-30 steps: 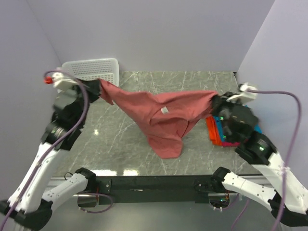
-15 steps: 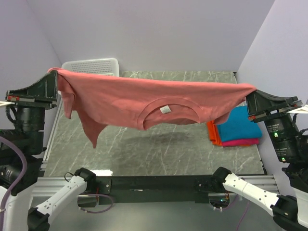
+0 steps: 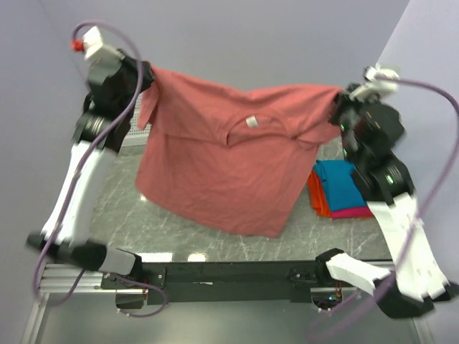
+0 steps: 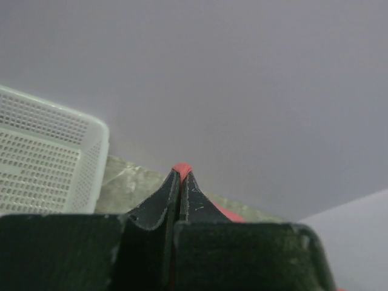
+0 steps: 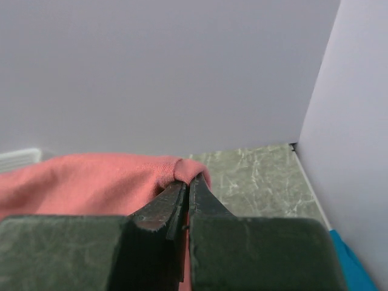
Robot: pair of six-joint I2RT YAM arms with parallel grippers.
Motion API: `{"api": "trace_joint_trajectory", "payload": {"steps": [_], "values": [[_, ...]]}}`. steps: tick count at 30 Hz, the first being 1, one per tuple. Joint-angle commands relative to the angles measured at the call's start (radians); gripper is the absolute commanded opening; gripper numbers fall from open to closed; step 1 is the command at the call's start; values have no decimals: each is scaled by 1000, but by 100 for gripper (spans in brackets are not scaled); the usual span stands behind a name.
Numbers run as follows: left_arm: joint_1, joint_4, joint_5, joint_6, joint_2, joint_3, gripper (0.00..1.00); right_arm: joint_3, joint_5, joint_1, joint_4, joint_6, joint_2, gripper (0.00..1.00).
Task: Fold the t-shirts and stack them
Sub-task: Flatten the tshirt out
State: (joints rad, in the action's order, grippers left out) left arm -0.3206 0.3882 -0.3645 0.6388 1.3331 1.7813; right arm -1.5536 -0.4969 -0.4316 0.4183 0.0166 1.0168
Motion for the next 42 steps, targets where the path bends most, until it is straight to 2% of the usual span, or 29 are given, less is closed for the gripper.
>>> {"api": "trace_joint_trajectory", "payload": {"steps": [1,3,6,10,13,16,17,18,19,21,22,23,24,26,27,28,29,30,31,32,34,37,42], "values": [[90,26,143,-39,165,192,1,-104,145,120,-93,-20,129,0],[109,64,198,-45,230,354,1,-198,223,163,-85,-20,201,0],[114,96,209,-54,304,501,1,-308,276,221,-64,11,241,0],[118,101,207,-62,266,483,1,-318,323,235,-46,16,214,0],[129,165,216,-57,195,377,1,-242,342,237,-13,32,138,0],[130,266,196,-25,97,206,1,-2,351,237,57,78,31,0],[130,279,185,-10,63,62,1,59,356,237,91,123,-1,0],[130,288,185,10,-2,-19,1,120,368,237,103,143,-64,0],[130,317,184,63,-32,-175,1,245,377,238,112,169,-98,0],[130,353,170,114,-102,-323,1,375,429,237,145,253,-194,0],[130,368,153,157,-123,-392,0,506,451,237,149,281,-222,0],[130,423,138,173,-135,-504,1,570,521,237,158,322,-248,0],[130,458,109,202,-149,-552,0,623,555,237,169,339,-280,0],[130,521,85,252,-160,-701,0,748,599,237,226,381,-284,0],[130,502,134,262,-166,-751,4,782,615,237,246,390,-273,2],[130,489,162,271,-163,-825,13,840,601,237,263,423,-264,14],[130,476,192,272,-155,-845,33,865,586,235,275,433,-241,25],[130,480,199,282,-138,-858,44,883,589,237,277,436,-228,40],[130,488,188,289,-129,-856,53,897,586,235,278,439,-216,71],[130,494,177,285,-123,-847,63,894,584,237,281,441,-199,84],[130,524,133,283,-111,-794,72,871,595,234,275,427,-196,88],[130,534,113,253,-98,-719,99,828,615,235,241,407,-196,90],[124,502,122,214,-52,-645,99,765,658,220,192,387,-153,91]]}}
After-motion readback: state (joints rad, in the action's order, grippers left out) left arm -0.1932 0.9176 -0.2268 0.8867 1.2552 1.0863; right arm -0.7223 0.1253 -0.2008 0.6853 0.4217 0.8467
